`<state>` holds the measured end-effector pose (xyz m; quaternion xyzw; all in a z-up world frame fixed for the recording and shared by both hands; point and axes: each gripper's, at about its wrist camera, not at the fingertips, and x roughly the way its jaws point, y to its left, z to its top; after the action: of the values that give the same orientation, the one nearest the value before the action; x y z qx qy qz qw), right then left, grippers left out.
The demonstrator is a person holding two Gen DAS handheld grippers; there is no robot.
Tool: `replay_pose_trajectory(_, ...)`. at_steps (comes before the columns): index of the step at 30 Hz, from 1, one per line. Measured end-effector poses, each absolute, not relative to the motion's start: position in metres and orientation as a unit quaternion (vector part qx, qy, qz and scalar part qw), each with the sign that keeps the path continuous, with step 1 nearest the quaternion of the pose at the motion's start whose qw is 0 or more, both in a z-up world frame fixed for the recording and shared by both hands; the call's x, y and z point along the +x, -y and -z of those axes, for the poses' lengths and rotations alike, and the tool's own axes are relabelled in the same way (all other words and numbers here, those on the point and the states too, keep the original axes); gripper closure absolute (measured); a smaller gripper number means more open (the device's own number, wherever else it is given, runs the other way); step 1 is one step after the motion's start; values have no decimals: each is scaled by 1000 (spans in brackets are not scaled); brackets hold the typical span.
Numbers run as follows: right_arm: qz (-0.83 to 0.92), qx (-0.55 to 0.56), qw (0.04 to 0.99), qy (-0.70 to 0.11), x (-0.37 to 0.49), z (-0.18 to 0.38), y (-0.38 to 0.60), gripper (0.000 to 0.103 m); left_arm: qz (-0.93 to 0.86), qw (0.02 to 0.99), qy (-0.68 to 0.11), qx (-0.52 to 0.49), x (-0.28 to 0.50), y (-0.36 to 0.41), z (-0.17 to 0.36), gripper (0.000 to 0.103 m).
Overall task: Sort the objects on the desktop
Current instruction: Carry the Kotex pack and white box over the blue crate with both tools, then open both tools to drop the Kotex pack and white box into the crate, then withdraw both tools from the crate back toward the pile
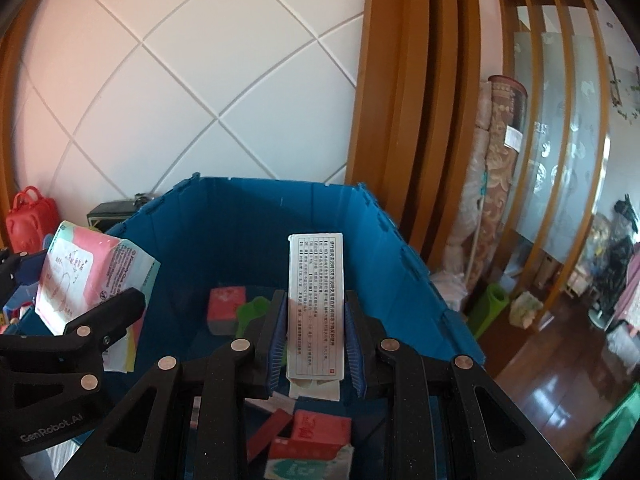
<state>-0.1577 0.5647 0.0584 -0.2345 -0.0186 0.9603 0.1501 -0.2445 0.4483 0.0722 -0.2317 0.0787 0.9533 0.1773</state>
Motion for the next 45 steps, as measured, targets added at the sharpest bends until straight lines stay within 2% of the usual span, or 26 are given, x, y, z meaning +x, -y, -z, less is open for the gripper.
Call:
replay_pose_trajectory(11,-956,-258,137,14,-168,-44,-591,76,-953,154,-80,-249,-253,-465,-66,22)
replay_pose_trajectory(14,-957,-257,134,14,-169,-43,-595,73,-953,151,-79,-249,-253,-466,-65,22)
replay_pose_trajectory(19,-958,-253,133,15,-168,-42,-598,39,-953,147,-77,-253,-254,-468,-63,22)
replay_pose_trajectory(20,-959,-251,133,15,-168,-43,-599,36,-953,147,-77,-253,-254,-467,-63,22)
replay_pose_trajectory(22,-960,-244,137,18,-165,-45,-599,19,-954,145,-74,-252,-252,-466,-63,22)
replay_pose_trajectory(23,-961,-240,139,20,-164,-46,-599,17,-954,145,-72,-251,-252,-465,-64,22)
replay_pose_trajectory(25,-961,-231,148,25,-158,-50,-598,5,-956,143,-66,-248,-250,-462,-65,22)
replay_pose_trajectory(27,-962,-221,157,30,-152,-53,-598,0,-958,140,-61,-242,-247,-456,-67,22)
replay_pose_trajectory(34,-969,-187,158,34,-133,-65,-590,0,-970,127,-29,-203,-230,-426,-76,22)
replay_pose_trajectory(45,-981,-172,86,29,-134,-68,-546,0,-981,76,10,-181,-215,-367,-78,22)
